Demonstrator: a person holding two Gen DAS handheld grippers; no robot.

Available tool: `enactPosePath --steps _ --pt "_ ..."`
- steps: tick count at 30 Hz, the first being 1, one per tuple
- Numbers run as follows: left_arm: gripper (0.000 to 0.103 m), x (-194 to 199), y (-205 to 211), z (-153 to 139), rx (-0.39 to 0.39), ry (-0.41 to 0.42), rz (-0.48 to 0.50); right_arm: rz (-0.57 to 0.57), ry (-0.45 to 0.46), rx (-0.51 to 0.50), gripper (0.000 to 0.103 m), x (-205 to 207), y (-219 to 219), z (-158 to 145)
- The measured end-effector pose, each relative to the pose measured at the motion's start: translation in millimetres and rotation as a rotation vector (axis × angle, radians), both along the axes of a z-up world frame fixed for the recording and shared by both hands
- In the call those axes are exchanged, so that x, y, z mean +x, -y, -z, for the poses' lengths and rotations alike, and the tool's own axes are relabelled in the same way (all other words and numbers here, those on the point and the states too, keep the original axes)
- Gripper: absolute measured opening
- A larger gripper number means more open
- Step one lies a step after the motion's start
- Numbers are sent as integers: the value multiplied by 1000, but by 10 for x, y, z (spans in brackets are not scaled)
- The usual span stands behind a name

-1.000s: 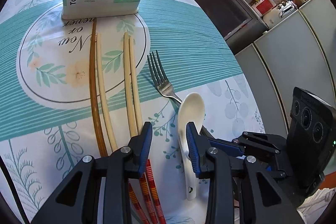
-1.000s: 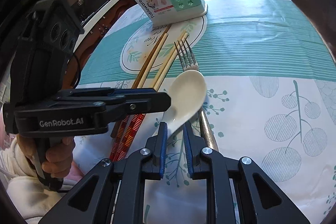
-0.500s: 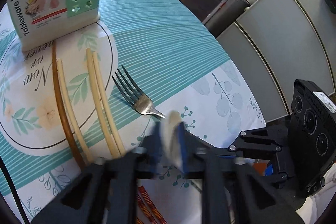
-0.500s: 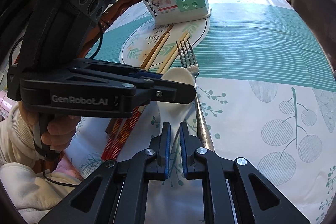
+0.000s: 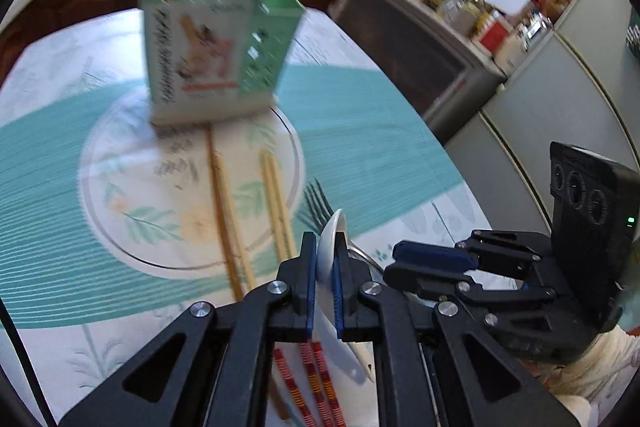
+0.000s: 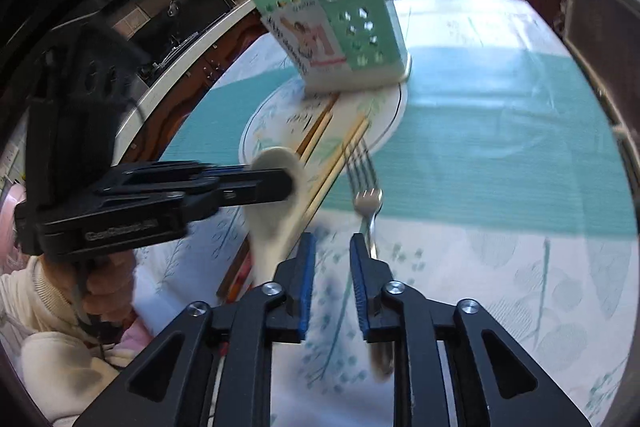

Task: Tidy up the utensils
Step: 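Close right tool on the metal fork while left tool holds the white spoon, then lift the spoon and fork upright and carry them over the green holder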

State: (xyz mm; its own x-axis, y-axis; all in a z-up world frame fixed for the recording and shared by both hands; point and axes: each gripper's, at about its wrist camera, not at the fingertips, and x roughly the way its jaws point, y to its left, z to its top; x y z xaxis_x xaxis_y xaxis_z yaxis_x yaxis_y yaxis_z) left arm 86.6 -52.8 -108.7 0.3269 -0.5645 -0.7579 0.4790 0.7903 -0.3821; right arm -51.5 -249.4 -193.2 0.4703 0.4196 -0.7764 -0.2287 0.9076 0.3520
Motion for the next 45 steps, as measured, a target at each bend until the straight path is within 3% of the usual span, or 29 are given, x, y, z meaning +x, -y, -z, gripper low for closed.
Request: enactPosePath --steps 5,10,14,20,29,35,45 --pt "5 87 -224 -206 -34 49 -105 -60 25 -55 22 411 19 13" --pt "5 184 -329 -182 -75 -5 -116 -169 0 -16 23 777 46 132" --pt "5 192 -358 -137 -72 -13 -126 -244 19 -39 39 936 -2 181" --pt "5 232 -315 -86 -66 -21 -126 -368 49 -109 40 1059 -206 289" --pt "5 263 -308 -46 -72 -37 -123 -482 60 -96 20 1139 -252 323" --pt "5 254 -291 -42 -73 -36 -119 -492 53 -89 18 1139 -194 307" --pt "5 240 -272 -119 -77 -18 -118 -454 84 -129 6 977 -146 150"
